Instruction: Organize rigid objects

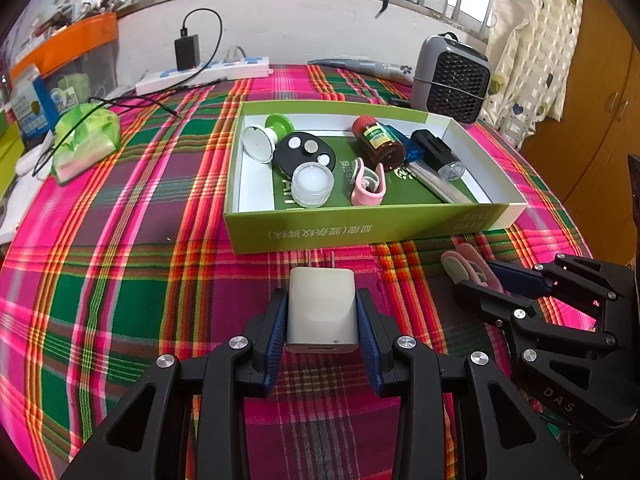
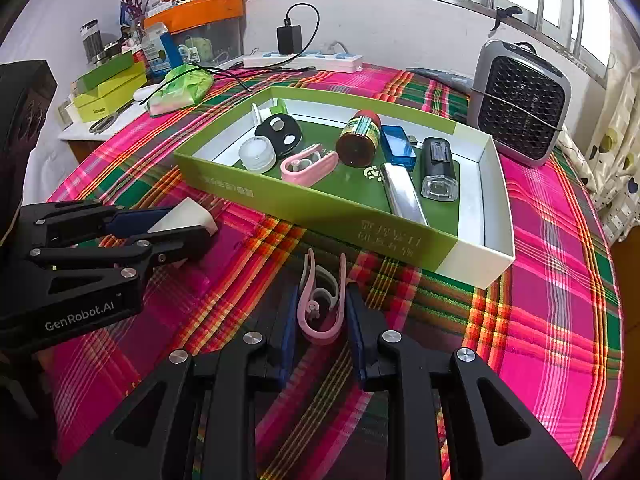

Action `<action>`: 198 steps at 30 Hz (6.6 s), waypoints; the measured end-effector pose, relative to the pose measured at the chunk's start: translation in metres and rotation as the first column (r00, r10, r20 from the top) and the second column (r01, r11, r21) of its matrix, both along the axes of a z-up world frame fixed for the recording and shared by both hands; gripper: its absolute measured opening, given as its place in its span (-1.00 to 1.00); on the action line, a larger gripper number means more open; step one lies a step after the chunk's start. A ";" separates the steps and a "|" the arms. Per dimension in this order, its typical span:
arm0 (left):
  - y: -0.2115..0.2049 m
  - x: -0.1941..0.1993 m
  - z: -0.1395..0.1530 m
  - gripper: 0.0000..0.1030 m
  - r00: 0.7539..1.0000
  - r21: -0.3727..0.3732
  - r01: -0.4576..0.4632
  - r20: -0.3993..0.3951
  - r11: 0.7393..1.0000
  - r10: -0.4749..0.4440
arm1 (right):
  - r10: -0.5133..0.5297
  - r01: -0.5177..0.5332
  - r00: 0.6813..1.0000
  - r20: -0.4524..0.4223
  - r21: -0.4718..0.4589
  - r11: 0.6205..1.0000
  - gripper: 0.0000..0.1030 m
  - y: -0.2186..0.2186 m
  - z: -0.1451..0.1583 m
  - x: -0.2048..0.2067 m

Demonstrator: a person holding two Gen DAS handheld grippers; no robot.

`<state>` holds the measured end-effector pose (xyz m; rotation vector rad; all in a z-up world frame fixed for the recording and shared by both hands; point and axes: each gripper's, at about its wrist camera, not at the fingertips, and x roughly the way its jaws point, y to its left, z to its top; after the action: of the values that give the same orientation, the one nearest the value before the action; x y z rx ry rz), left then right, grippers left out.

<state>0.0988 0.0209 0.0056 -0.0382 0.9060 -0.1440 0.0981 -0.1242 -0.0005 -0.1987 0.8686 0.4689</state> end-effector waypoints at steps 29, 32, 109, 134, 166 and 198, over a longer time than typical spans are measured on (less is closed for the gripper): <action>0.005 0.001 0.040 -0.36 0.996 -0.021 0.008 0.085 1.000 -0.007 | -0.031 0.029 0.996 0.078 0.031 0.999 -0.53 -0.010 0.036 -0.002; 0.007 0.008 0.045 -0.36 0.996 -0.021 0.005 0.093 1.000 -0.003 | -0.037 0.034 0.996 0.086 0.032 0.999 -0.53 -0.012 0.041 0.002; 0.004 0.056 0.023 -0.36 0.998 0.037 -0.043 0.042 0.998 0.042 | -0.113 0.112 0.994 0.011 0.027 0.993 -0.53 -0.024 0.017 0.093; -0.010 0.009 0.043 -0.34 0.994 0.056 -0.051 0.101 0.997 0.046 | -0.150 0.145 0.987 0.060 0.085 0.986 -0.33 -0.026 0.041 0.042; -0.019 -0.039 -0.001 -0.23 0.994 0.109 -0.109 0.002 0.988 0.110 | -0.286 0.286 0.958 -0.008 -0.007 0.958 -0.07 -0.033 -0.003 -0.029; -0.026 -0.041 -0.003 -0.16 0.988 0.114 -0.153 0.026 0.982 0.151 | -0.344 0.344 0.939 -0.011 -0.019 0.939 0.22 -0.041 -0.003 -0.034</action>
<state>0.0580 -0.0051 0.0027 0.0018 0.8894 0.0504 0.0641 -0.1654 -0.0033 -0.0553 0.8997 0.1352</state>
